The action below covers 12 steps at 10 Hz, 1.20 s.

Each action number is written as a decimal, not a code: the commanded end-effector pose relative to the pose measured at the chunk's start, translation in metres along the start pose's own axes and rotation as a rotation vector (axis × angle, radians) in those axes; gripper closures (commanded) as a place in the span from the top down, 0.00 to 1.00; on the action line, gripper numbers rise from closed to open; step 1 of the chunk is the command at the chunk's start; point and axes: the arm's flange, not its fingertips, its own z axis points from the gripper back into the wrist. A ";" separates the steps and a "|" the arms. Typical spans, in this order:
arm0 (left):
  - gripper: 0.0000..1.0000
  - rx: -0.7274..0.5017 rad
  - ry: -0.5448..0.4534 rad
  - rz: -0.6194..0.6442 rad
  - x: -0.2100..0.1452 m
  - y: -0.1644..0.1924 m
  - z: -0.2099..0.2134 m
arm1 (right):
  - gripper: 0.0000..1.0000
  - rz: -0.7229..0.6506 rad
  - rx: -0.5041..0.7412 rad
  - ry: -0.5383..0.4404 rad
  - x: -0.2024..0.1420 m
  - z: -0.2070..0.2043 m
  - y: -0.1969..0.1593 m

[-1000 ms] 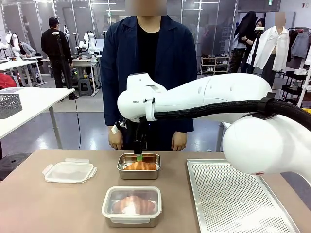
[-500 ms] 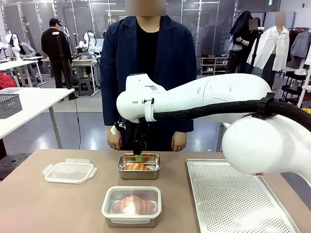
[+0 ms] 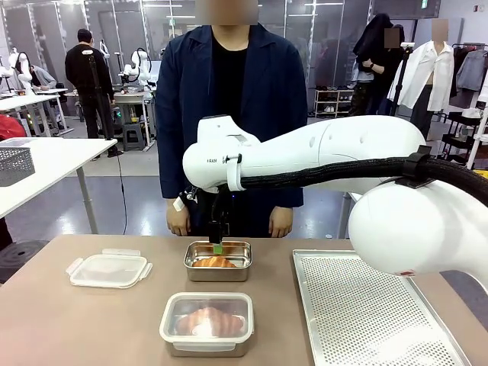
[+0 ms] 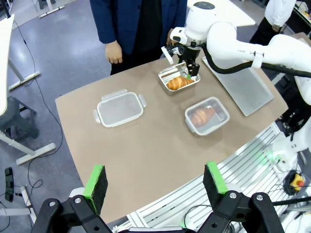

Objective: Place the bread into the airtight container.
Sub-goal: Pick up a Butter Roll and place it into an empty Airtight Container.

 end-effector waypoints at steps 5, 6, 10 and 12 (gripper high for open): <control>1.00 -0.011 -0.005 -0.010 0.001 -0.001 0.002 | 1.00 -0.034 -0.101 -0.014 -0.038 0.050 0.013; 1.00 -0.011 -0.005 -0.010 0.001 -0.001 0.002 | 1.00 -0.095 -0.077 -0.068 -0.066 0.078 0.018; 1.00 -0.011 -0.005 -0.010 0.001 -0.001 0.002 | 1.00 -0.314 -0.073 -0.178 -0.225 0.127 0.043; 1.00 -0.011 -0.005 -0.010 0.001 -0.001 0.002 | 1.00 -0.456 -0.043 -0.301 -0.312 0.140 0.063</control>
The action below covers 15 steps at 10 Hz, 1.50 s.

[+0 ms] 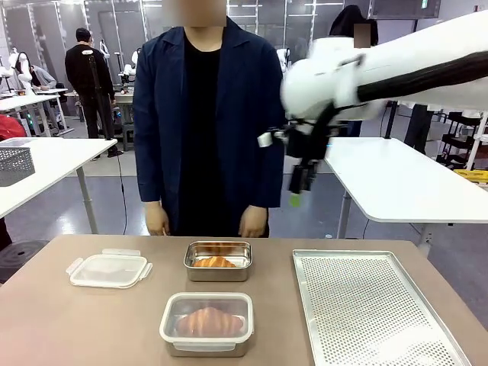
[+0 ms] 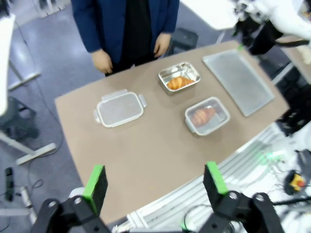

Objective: Place the bread into the airtight container.
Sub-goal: Pick up a Butter Roll and place it into an empty Airtight Container.

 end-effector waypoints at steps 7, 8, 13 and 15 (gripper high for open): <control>1.00 -0.011 -0.004 -0.010 0.001 -0.001 0.002 | 1.00 -0.255 -0.043 -0.206 -0.185 0.178 0.082; 1.00 -0.011 -0.004 -0.010 0.001 -0.001 0.002 | 1.00 -0.283 -0.075 -0.208 -0.186 0.206 0.098; 1.00 -0.011 -0.004 -0.010 0.001 -0.001 0.002 | 1.00 -0.309 -0.132 -0.250 -0.197 0.261 0.137; 1.00 -0.011 -0.004 -0.010 0.001 -0.001 0.002 | 1.00 -0.309 -0.132 -0.250 -0.197 0.261 0.137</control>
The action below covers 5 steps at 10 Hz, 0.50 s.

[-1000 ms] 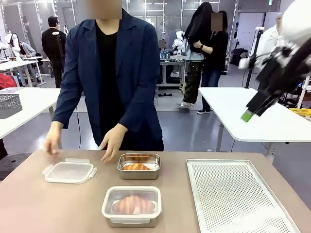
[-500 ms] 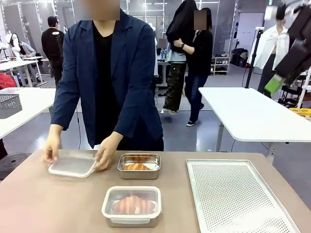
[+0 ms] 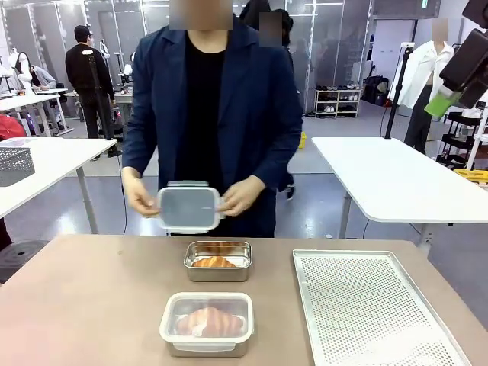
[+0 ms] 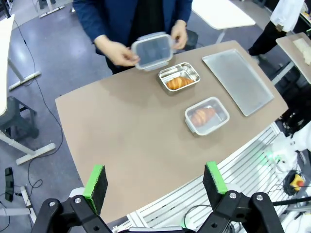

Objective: Place the bread into the airtight container.
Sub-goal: Pick up a Butter Roll and place it into an empty Airtight Container.

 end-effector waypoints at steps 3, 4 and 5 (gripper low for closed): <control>1.00 -0.011 -0.004 -0.010 0.001 -0.001 0.002 | 1.00 0.016 0.002 0.000 -0.001 -0.003 -0.004; 1.00 -0.011 -0.004 -0.010 0.001 -0.001 0.002 | 1.00 0.016 0.002 0.000 -0.001 -0.003 -0.004; 1.00 -0.011 -0.004 -0.010 0.001 -0.001 0.002 | 1.00 0.016 0.002 0.000 -0.001 -0.003 -0.004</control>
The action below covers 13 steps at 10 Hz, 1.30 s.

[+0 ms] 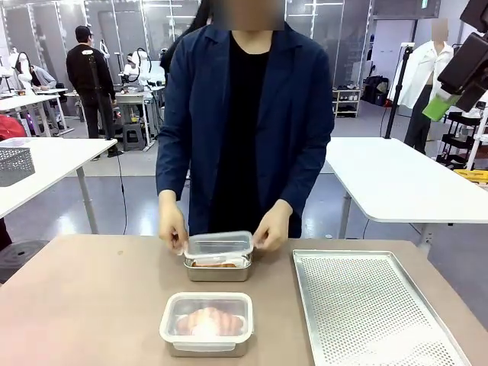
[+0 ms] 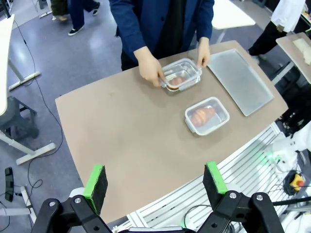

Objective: Place the bread into the airtight container.
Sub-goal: Pick up a Butter Roll and place it into an empty Airtight Container.

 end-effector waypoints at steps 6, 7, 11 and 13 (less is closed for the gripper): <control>1.00 -0.011 -0.004 -0.010 0.001 -0.001 0.002 | 1.00 0.015 -0.007 -0.003 -0.002 0.000 -0.003; 1.00 -0.011 -0.004 -0.010 0.001 -0.001 0.002 | 1.00 0.015 -0.007 -0.003 -0.002 0.000 -0.003; 1.00 -0.011 -0.004 -0.010 0.001 -0.001 0.002 | 1.00 0.015 -0.007 -0.003 -0.002 0.000 -0.003; 1.00 -0.011 -0.004 -0.010 0.001 -0.001 0.002 | 1.00 0.015 -0.007 -0.003 -0.002 0.000 -0.003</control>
